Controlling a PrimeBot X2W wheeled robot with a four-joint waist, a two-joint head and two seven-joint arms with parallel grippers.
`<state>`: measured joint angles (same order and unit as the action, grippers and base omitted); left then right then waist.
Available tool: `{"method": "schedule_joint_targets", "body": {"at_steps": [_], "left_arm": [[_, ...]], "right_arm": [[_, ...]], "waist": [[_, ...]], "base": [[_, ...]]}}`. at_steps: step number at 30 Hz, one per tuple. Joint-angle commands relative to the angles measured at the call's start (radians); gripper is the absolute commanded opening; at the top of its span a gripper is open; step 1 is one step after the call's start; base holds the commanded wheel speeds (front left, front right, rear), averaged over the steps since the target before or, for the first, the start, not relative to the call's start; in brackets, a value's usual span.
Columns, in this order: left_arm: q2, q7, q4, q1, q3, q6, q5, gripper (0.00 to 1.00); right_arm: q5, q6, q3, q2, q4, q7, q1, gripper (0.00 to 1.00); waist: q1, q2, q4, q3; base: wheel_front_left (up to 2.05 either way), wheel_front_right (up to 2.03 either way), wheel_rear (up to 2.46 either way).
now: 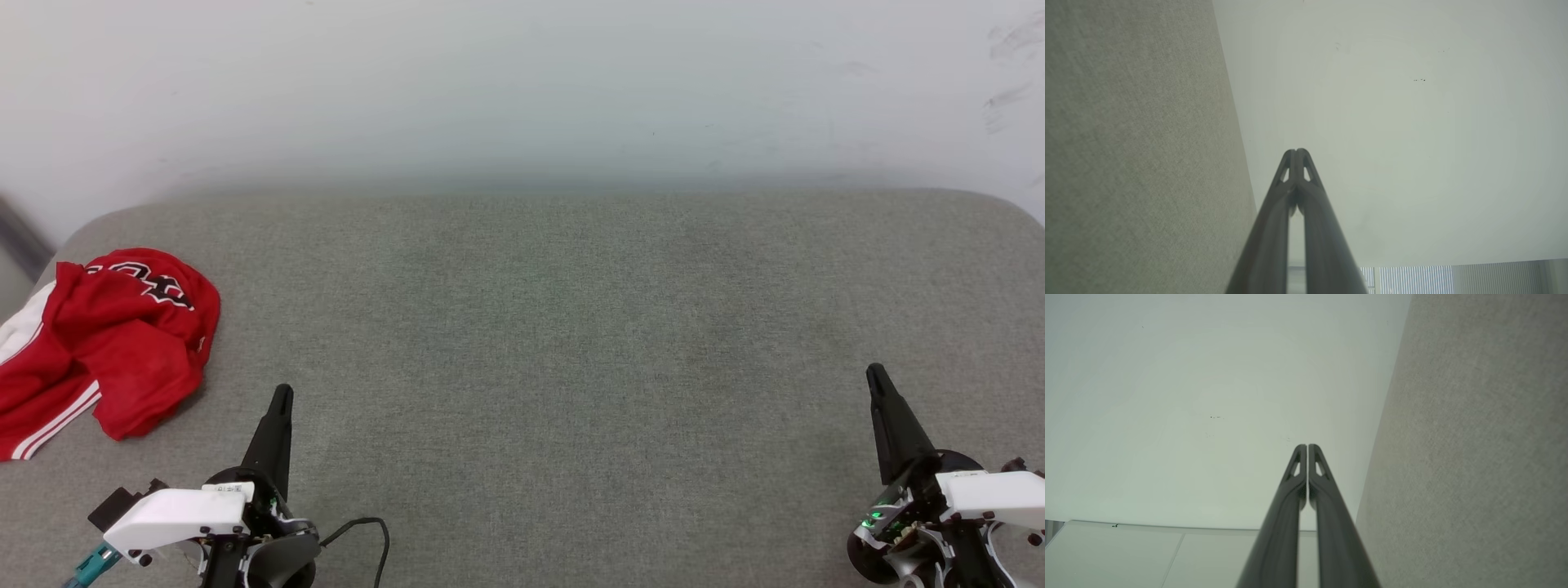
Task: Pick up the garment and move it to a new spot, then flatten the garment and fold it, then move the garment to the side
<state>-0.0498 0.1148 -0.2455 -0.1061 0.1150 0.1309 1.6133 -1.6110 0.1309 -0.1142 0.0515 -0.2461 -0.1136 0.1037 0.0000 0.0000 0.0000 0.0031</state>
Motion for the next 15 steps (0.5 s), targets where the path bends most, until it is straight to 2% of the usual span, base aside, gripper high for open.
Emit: {"method": "schedule_joint_targets", "body": {"at_steps": [1,15], "left_arm": [[0.002,0.001,0.001,-0.006,0.002,0.004,-0.001,0.00],[0.002,0.001,0.001,-0.006,0.002,0.004,-0.001,0.00]], "right_arm": [[-0.004,0.000,0.000,-0.003,-0.001,0.000,0.012,0.00],[-0.004,0.000,0.000,-0.003,0.000,0.000,0.012,0.00]], "waist": [[0.0000,0.0000,0.000,0.000],[0.0000,0.0000,0.000,0.000]], "base": [[0.00,0.00,0.00],[0.00,0.00,0.00]]}}
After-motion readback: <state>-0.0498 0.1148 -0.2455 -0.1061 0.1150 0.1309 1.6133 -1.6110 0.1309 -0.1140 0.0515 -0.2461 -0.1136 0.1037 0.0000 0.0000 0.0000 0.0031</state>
